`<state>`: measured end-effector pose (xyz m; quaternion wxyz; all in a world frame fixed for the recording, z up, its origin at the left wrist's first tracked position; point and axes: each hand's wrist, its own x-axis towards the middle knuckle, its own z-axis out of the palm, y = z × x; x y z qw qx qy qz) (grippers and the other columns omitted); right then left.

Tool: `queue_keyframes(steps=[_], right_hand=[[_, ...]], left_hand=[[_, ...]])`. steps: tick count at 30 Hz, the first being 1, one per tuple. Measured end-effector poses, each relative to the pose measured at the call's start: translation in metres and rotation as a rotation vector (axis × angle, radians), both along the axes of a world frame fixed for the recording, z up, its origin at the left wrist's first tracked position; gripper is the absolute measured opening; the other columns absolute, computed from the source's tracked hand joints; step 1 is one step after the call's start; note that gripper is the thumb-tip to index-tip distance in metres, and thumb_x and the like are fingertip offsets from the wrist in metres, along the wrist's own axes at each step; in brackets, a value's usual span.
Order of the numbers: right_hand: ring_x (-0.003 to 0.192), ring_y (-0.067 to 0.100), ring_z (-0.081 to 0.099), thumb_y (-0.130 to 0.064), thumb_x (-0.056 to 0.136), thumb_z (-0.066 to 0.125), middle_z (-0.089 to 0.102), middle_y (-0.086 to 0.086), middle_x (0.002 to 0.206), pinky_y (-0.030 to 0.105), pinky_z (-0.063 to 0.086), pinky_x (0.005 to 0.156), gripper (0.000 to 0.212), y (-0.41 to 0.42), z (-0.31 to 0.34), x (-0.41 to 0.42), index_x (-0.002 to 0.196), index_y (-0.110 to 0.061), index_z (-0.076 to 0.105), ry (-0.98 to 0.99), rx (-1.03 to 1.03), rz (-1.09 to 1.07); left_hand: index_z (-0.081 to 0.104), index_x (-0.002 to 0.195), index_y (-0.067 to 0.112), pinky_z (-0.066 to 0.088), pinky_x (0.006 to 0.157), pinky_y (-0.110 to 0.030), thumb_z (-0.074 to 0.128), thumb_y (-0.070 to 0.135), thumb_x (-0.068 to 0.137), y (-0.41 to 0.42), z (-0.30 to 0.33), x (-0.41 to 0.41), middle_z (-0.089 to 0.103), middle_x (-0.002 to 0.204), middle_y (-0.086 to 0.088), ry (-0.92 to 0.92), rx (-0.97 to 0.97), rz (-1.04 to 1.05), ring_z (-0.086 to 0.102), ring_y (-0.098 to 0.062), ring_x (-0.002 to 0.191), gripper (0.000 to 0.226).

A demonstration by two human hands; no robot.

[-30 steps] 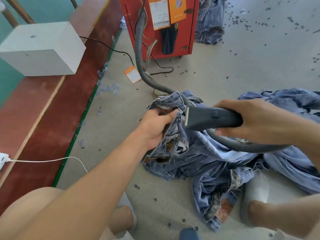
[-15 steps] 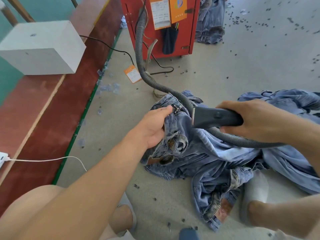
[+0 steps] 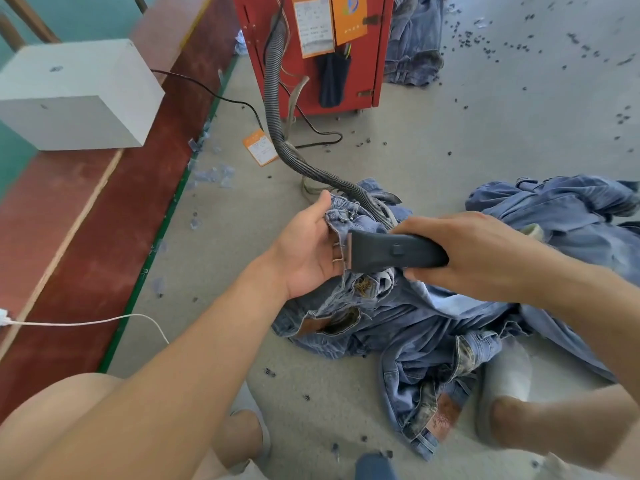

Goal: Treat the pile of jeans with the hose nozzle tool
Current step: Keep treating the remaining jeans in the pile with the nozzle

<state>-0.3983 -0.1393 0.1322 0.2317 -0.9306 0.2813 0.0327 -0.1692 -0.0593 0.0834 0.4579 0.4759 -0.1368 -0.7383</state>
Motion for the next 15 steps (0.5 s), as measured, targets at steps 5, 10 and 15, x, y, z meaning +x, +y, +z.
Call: queue_keyframes(steps=[5,10,15], right_hand=[[0.084,-0.011,0.061,-0.046,0.087,0.075,0.064,-0.037,0.092,0.012,0.039,0.065,0.039,-0.009,0.01,-0.006,0.119,-0.053,0.055,-0.082,0.038,-0.052],[0.082,-0.013,0.059,-0.05,0.084,0.073,0.061,-0.04,0.092,0.014,0.038,0.063,0.035,-0.019,0.016,-0.016,0.115,-0.053,0.056,-0.087,0.005,-0.099],[0.08,-0.013,0.06,-0.046,0.083,0.074,0.061,-0.041,0.089,0.008,0.043,0.068,0.032,-0.015,0.02,-0.012,0.11,-0.052,0.057,-0.096,0.033,-0.065]], left_hand=[[0.069,0.115,0.008,0.05,0.096,-0.036,0.031,0.064,0.105,-0.001,-0.001,0.0,0.071,0.109,-0.014,0.031,-0.028,0.056,0.068,-0.027,0.099,0.069],[0.067,0.125,0.014,0.06,0.076,-0.032,0.027,0.059,0.109,-0.002,-0.001,-0.004,0.075,0.095,-0.009,0.15,-0.075,0.05,0.074,-0.022,0.085,0.062],[0.063,0.111,0.017,0.056,0.068,-0.029,0.024,0.041,0.108,0.0,-0.008,-0.012,0.068,0.095,-0.007,0.28,-0.083,0.063,0.069,-0.02,0.078,0.045]])
